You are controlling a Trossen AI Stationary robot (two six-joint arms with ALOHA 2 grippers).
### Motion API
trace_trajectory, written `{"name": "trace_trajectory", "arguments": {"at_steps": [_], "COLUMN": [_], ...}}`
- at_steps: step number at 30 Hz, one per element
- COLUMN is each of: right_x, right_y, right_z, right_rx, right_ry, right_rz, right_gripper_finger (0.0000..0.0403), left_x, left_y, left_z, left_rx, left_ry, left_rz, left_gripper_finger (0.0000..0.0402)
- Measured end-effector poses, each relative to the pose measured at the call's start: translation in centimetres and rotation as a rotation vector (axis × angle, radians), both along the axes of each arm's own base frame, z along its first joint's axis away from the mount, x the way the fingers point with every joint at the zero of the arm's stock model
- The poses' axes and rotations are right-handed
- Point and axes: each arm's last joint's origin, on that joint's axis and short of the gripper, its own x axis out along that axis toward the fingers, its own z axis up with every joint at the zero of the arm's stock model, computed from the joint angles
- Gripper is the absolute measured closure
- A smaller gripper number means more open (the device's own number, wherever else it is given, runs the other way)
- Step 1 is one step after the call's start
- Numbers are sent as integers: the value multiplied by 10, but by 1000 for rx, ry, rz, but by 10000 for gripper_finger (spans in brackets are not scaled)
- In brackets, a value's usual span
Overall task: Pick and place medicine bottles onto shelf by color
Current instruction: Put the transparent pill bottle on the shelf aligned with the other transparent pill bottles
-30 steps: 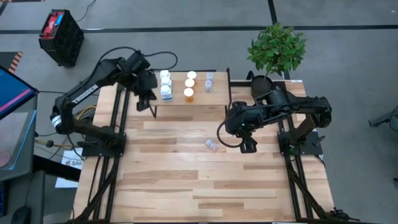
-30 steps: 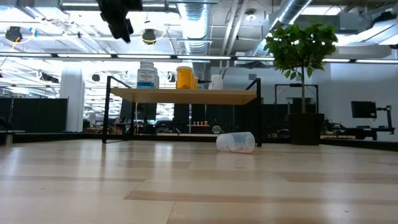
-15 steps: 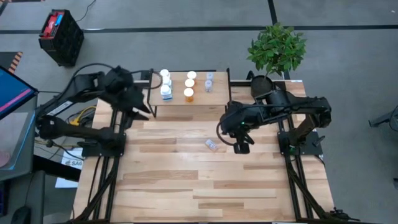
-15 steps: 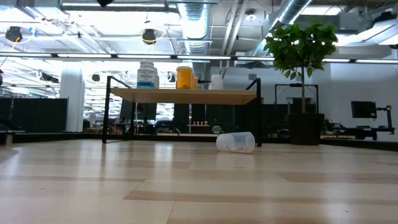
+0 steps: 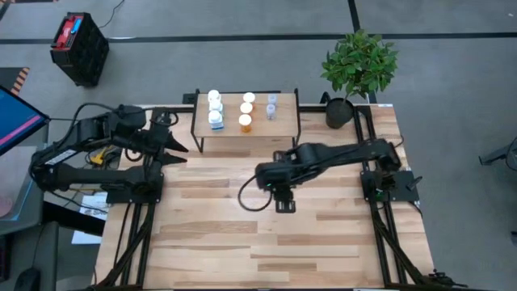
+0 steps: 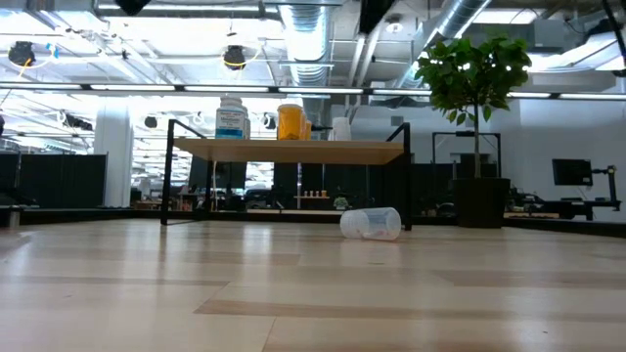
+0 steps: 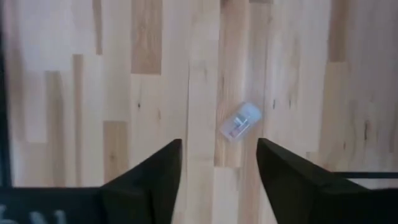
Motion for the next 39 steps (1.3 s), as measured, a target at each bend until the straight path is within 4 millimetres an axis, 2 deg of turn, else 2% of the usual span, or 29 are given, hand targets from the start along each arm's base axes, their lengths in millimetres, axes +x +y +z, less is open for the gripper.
{"name": "trace_trajectory", "arguments": {"at_steps": [4,7,11,18,22,25,30,39], "right_x": [18,25,25,44,62,69,76,79], "right_y": [-1,-7,-16,-30,-39,-43,-46,-48], "right_z": [-30,-50,-67,-84,-105,-126,-155,-172], "right_rx": [-16,-23,-61,-68,-83,-86,-90,-91], "right_ry": [96,191,331,277,224,276,344,378], "right_rz": [-25,-94,-153,-170,-252,-304,-363,-448], "right_gripper_finger": [152,149,155,163,163,163,163,163], "left_x": [-3,-2,0,6,7,7,8,8], "left_y": [0,1,1,3,4,4,4,4], "left_z": [-16,-23,-30,-46,-51,-50,-50,-50], "left_rx": [15,10,3,3,32,53,64,83], "left_ry": [16,9,24,59,70,66,65,63], "left_rz": [38,38,43,48,41,27,16,1], "left_gripper_finger": [260,260,260,260,260,260,260,260]}}
